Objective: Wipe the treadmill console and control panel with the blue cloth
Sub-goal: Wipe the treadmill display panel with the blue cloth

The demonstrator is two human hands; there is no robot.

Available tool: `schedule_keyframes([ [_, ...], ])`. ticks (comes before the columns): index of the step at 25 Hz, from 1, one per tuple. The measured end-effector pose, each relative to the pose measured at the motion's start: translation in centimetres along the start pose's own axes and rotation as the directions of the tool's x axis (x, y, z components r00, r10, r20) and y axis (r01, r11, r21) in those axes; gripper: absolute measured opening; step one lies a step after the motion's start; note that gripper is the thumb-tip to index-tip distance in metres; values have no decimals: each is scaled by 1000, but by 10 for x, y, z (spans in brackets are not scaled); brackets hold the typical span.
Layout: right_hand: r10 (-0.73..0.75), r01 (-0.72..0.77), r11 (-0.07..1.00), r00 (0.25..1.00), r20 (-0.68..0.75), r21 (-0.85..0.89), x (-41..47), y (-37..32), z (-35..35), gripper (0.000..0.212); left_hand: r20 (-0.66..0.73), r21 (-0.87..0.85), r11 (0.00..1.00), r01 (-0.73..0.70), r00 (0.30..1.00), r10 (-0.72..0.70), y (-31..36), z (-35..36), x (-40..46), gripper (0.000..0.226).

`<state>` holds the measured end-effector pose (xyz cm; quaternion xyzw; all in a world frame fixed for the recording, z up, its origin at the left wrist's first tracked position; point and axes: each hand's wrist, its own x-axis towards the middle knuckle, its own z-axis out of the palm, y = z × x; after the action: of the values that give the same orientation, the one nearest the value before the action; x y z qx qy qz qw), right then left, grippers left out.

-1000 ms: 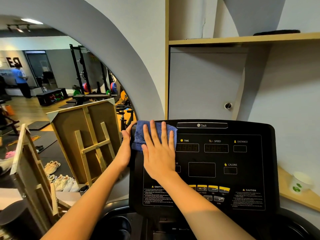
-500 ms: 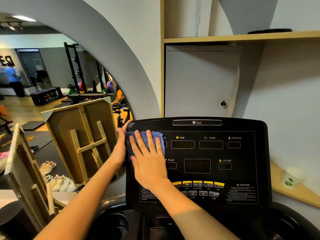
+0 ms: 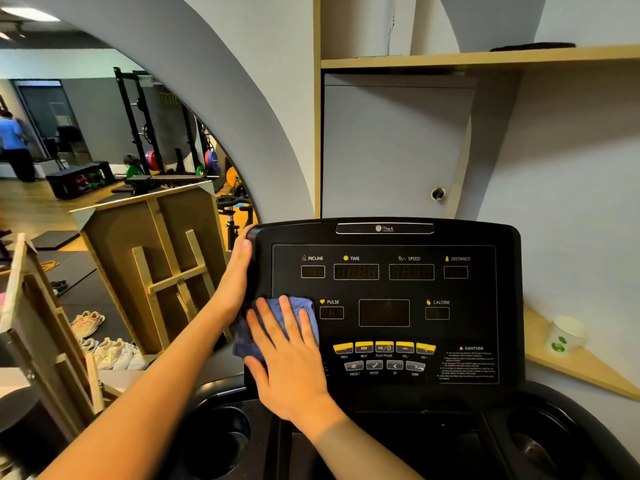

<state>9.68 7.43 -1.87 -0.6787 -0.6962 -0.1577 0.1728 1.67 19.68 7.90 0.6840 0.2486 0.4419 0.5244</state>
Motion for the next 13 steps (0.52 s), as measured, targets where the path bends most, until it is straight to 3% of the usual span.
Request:
schedule_keyframes([
  [13, -83, 86, 996, 987, 139, -14, -73, 11, 32, 76, -53, 60, 998, 22, 998, -19, -7, -2, 5, 60],
])
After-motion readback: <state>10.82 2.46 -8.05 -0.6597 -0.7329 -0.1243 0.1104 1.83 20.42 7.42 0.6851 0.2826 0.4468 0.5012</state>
